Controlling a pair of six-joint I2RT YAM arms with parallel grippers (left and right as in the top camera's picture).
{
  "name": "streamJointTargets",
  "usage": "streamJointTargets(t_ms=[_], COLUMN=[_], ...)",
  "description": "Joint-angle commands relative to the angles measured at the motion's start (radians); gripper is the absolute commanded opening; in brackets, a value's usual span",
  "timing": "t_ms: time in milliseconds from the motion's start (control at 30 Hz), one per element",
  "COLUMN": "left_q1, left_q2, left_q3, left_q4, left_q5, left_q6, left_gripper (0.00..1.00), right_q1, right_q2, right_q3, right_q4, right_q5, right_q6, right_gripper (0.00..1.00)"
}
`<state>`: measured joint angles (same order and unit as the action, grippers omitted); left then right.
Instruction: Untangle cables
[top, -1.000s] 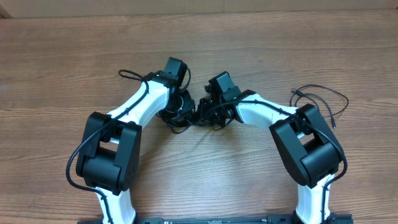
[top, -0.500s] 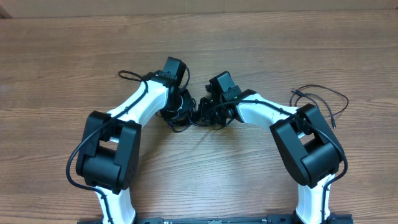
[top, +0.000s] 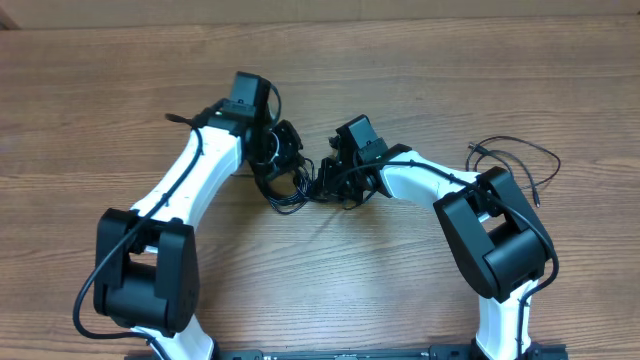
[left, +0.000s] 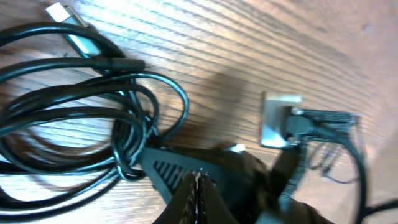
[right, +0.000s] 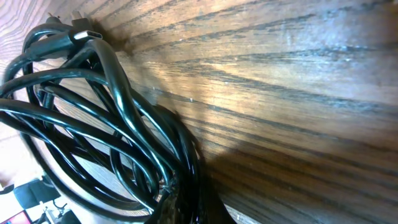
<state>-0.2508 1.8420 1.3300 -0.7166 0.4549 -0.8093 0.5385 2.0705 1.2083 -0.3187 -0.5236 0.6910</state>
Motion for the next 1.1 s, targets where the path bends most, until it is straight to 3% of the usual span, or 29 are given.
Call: streamJointTargets(t_ms=[0, 100, 167, 233, 300, 467, 567, 800, 1067], left_q1=[0.031, 0.035, 0.029, 0.017, 0.002, -0.058, -0.100, -0.134, -0.123], left_q2=[-0.019, -0.019, -0.016, -0.014, -0.009, 0.021, 0.056, 0.141, 0.161], left_q3=[0.014, 0.014, 0.014, 0.014, 0.013, 0.013, 0.013, 0.013, 0.013], left_q4=[-0.001, -0.032, -0.080, -0.121, -0.137, -0.129, -0.121, -0.104, -0.053], left_q5=[0.061, 0.005, -0.042, -0.102, -0.135, -0.221, -0.244, -0.313, -0.345], left_q6=[0.019, 0.088, 0.097, 0.095, 0.096, 0.080, 0.072, 0.045, 0.047], left_gripper=[0.04, 0.05, 0.15, 0.32, 0.36, 0.36, 0.28, 0.21, 0.22], right_q1=[0.005, 0.005, 0.005, 0.005, 0.005, 0.005, 0.005, 0.005, 0.005], right_q2=[0.019, 0.019, 0.019, 0.019, 0.019, 0.019, 0.019, 0.019, 0.019], right_q3=[-0.013, -0.013, -0.013, -0.013, -0.013, -0.013, -0.013, -0.013, -0.013], right_q4=[-0.007, -0.007, -0.007, -0.004, -0.002, 0.000, -0.001, -0.002, -0.001], right_q5=[0.032, 0.032, 0.032, 0.031, 0.031, 0.024, 0.024, 0.024, 0.024], right_q6=[-0.019, -0.019, -0.019, -0.019, -0.019, -0.019, -0.019, -0.019, -0.019], right_gripper=[0.04, 0.04, 0.04, 0.04, 0.04, 0.04, 0.04, 0.04, 0.04])
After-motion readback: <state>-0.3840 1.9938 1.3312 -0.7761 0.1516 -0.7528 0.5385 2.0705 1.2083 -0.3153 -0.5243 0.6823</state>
